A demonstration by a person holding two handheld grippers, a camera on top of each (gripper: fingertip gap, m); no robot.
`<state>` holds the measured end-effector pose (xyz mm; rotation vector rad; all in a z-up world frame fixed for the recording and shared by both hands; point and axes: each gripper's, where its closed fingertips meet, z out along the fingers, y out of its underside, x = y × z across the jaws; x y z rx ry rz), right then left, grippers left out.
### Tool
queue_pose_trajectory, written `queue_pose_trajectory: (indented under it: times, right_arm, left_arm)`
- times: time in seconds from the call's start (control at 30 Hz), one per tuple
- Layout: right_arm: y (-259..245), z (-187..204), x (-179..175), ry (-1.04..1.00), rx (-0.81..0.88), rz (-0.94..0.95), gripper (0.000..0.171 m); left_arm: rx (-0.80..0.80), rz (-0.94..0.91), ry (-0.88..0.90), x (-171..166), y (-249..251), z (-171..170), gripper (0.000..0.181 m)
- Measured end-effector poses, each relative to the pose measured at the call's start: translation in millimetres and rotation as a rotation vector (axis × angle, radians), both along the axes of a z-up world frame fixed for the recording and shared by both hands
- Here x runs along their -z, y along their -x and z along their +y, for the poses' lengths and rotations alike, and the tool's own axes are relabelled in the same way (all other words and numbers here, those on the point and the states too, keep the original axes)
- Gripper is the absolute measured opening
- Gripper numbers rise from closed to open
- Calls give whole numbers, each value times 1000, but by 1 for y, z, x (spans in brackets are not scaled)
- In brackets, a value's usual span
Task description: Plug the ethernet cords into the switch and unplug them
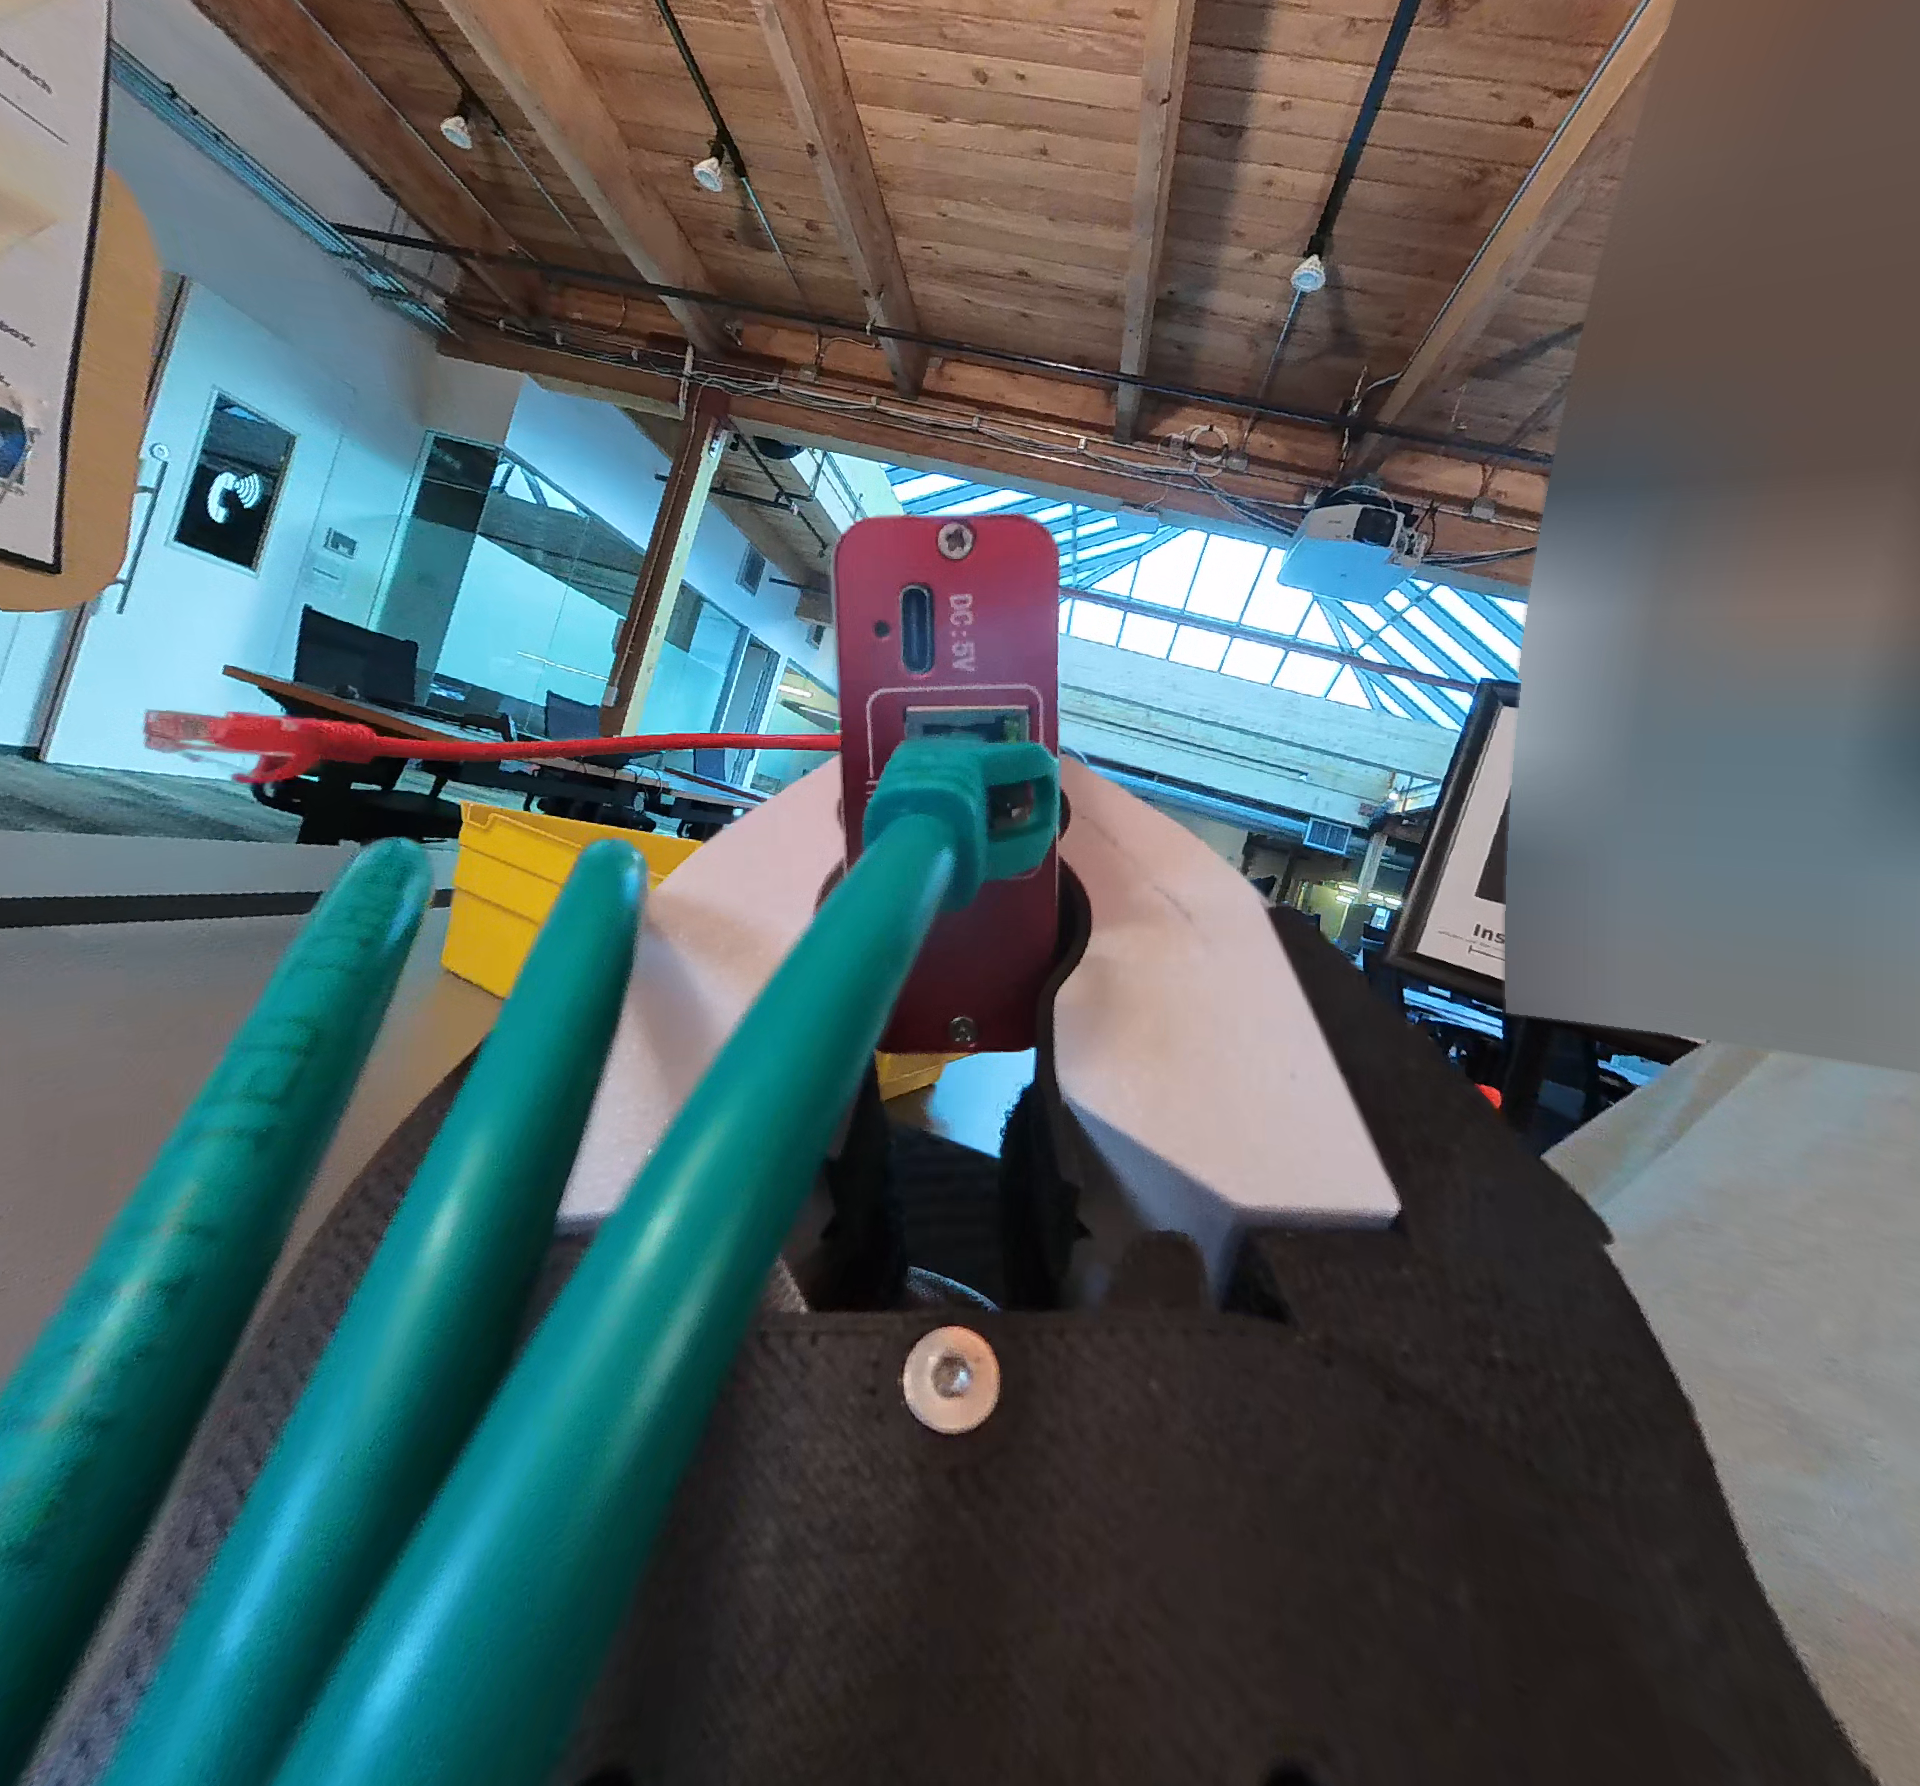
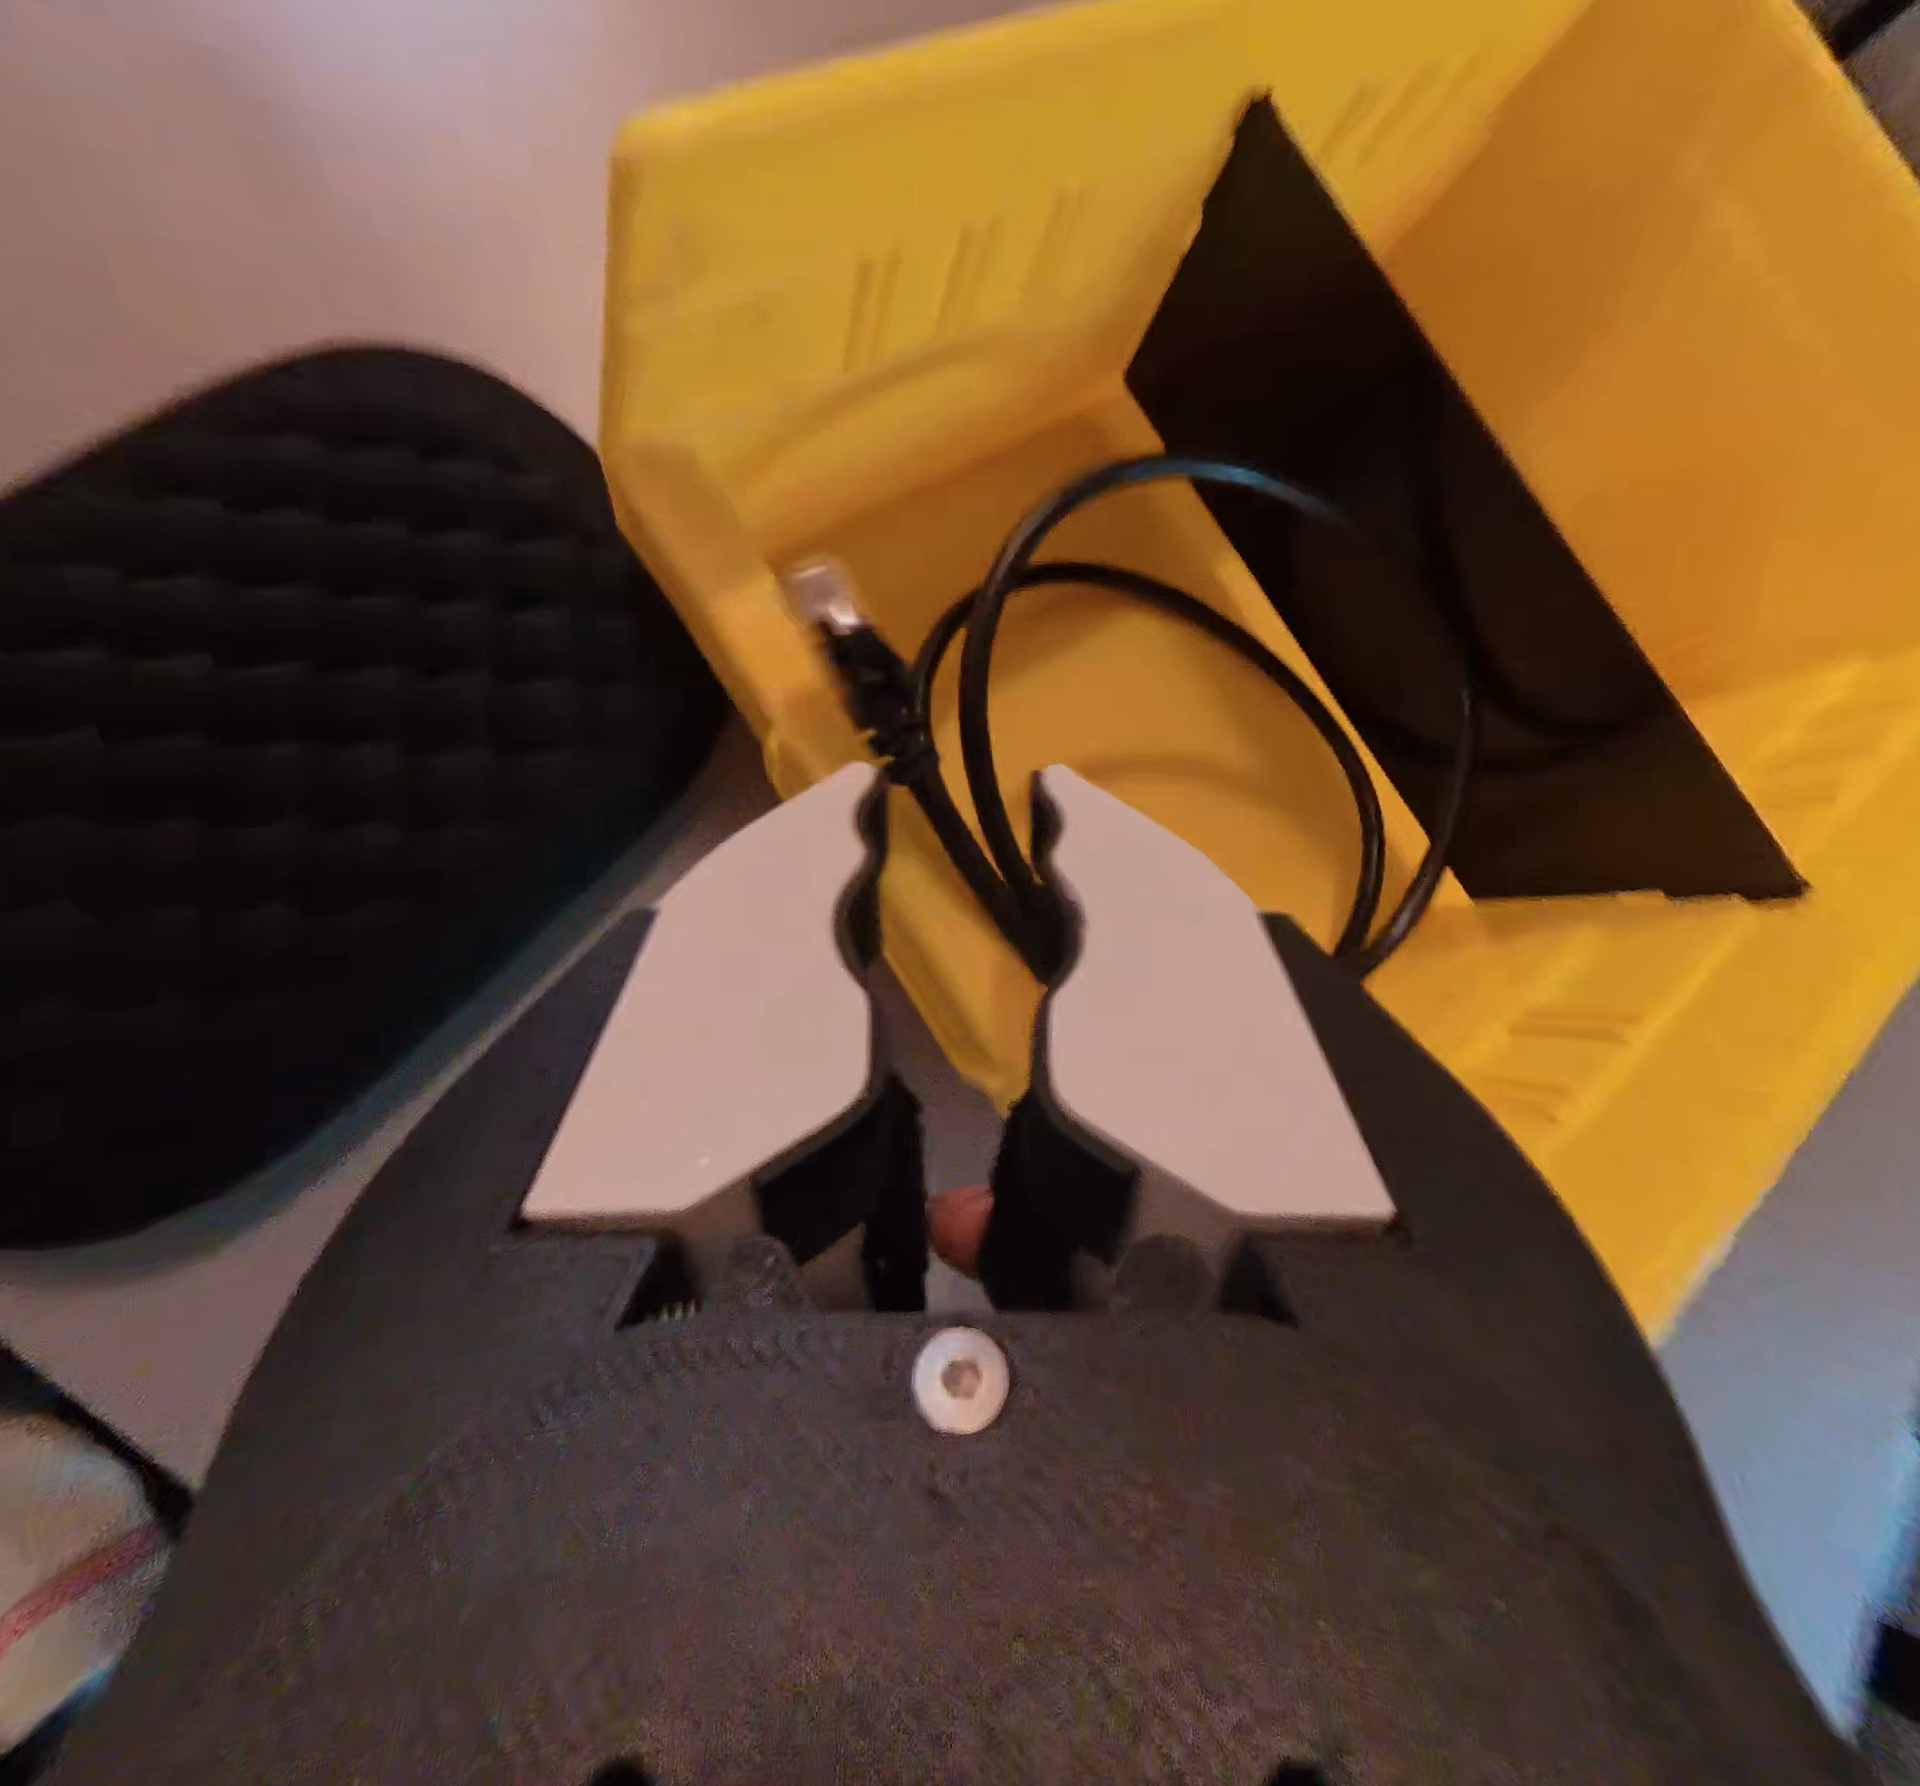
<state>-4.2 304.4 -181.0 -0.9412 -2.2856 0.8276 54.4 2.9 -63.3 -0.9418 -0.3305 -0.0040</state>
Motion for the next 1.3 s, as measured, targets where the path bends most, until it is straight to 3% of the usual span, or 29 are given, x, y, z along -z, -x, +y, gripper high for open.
queue_pose_trajectory:
  times: [0.07,0.2,0.3,0.37,0.43,0.57,0.67,0.8,0.87,0.93,1.0,1.07,1.13,1.2,1.3]
  right_arm:
    - [6,-9,2,129,1,-33,10]
    - [16,2,22,215,168,-171,11]
    - [18,1,24,210,198,-239,13]
    - [19,-2,15,201,164,-219,35]
    - [23,-8,-4,245,138,-157,44]
    - [47,0,-30,254,217,11,25]
    - [57,2,-19,187,255,-15,16]
    - [66,-25,-15,221,186,-22,12]
    - [62,-59,-54,401,73,147,10]
    - [25,-116,-110,715,-212,286,11]
    - [-27,-165,-145,982,-487,283,10]
    - [-63,-210,-140,1058,-650,137,13]
    - [-77,-253,-119,1035,-690,29,24]
    - [-73,-284,-111,1076,-659,18,43]
    - [-63,-299,-129,1246,-642,115,39]
  left_arm:
    - [10,-5,-11,-1,0,-1,29]
    - [10,-8,-23,-2,0,-2,30]
    - [12,-6,-14,-1,-1,-1,29]
    - [10,-3,-6,0,-1,0,29]
    - [8,-6,0,0,0,0,29]
    - [3,-14,12,2,1,2,29]
    - [2,-13,15,2,1,2,30]
    - [-2,-28,17,4,3,2,29]
    - [3,-35,2,3,4,1,29]
    - [9,-41,-18,1,4,-2,30]
    - [10,-37,-38,-1,4,-4,30]
    - [7,-34,-51,-2,3,-6,30]
    - [7,-27,-53,-2,2,-6,30]
    - [11,-13,-43,-2,-1,-4,30]
    - [14,14,-17,-2,-5,0,29]
